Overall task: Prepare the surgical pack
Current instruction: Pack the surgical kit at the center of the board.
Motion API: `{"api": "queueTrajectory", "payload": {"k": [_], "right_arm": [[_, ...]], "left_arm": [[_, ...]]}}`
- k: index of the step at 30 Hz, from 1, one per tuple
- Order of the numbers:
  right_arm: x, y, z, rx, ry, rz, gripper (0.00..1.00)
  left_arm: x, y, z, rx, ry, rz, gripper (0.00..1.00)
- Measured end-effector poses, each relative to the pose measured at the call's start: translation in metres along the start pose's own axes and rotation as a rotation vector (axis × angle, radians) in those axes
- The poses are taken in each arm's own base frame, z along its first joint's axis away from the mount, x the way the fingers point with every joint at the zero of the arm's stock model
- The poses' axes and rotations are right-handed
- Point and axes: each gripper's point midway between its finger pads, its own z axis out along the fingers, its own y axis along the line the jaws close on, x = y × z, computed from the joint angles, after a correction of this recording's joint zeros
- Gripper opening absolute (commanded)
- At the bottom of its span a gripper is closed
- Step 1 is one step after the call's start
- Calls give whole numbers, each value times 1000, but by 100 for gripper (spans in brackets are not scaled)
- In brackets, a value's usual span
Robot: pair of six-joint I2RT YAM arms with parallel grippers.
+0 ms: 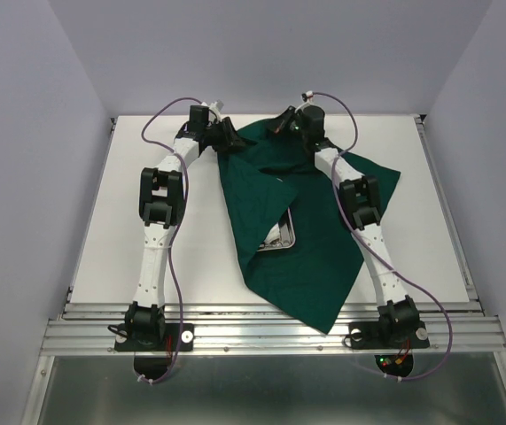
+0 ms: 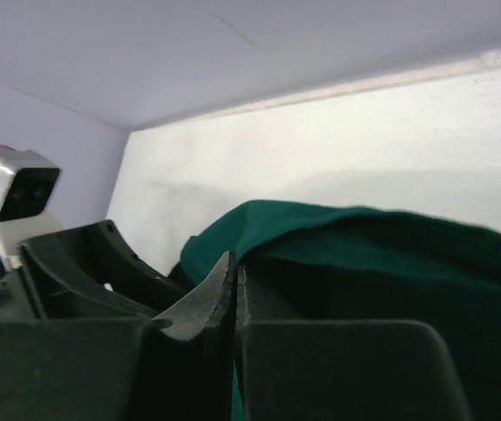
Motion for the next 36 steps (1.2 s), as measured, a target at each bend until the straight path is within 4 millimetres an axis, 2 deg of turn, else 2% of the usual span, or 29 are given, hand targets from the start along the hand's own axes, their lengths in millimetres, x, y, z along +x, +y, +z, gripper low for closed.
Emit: {"api": "queueTrajectory", "payload": {"k": [6, 9, 12, 20, 21, 22, 23, 25, 26, 30, 32, 36], "right_arm": [[-31, 45, -5, -108, -65, -32, 1], [-39, 61, -9, -143, -70, -37, 1], [-39, 68, -13, -161, -60, -33, 1], [-33, 68, -18, -143, -35, -19, 2], [-34, 69, -19, -143, -36, -22, 10], [-35, 69, -19, -142, -38, -24, 42], [-36, 69, -19, -137, -41, -28, 54], [-42, 66, -21, -121, -51, -24, 67], [-44, 64, -22, -110, -52, -22, 70], [-51, 45, -34, -37, -45, -8, 71], [-61, 31, -48, 20, -47, -12, 71], [-88, 5, -91, 176, -61, -67, 68]], "left_arm": [[-1, 1, -1, 3, 0, 10, 55], [-1, 1, -1, 10, -1, 14, 55], [0, 0, -2, 15, -4, 18, 54], [3, 1, -4, 9, 4, 23, 48], [4, 1, -5, 8, 7, 22, 48], [5, 0, -7, 6, 11, 23, 48], [7, 0, -8, 4, 17, 21, 48], [8, -1, -11, 1, 21, 23, 48], [7, -2, -12, 1, 22, 24, 48], [3, -8, -18, 5, 15, 36, 48], [1, -12, -21, 8, 11, 43, 48], [-5, -19, -26, 17, 0, 58, 47]]}}
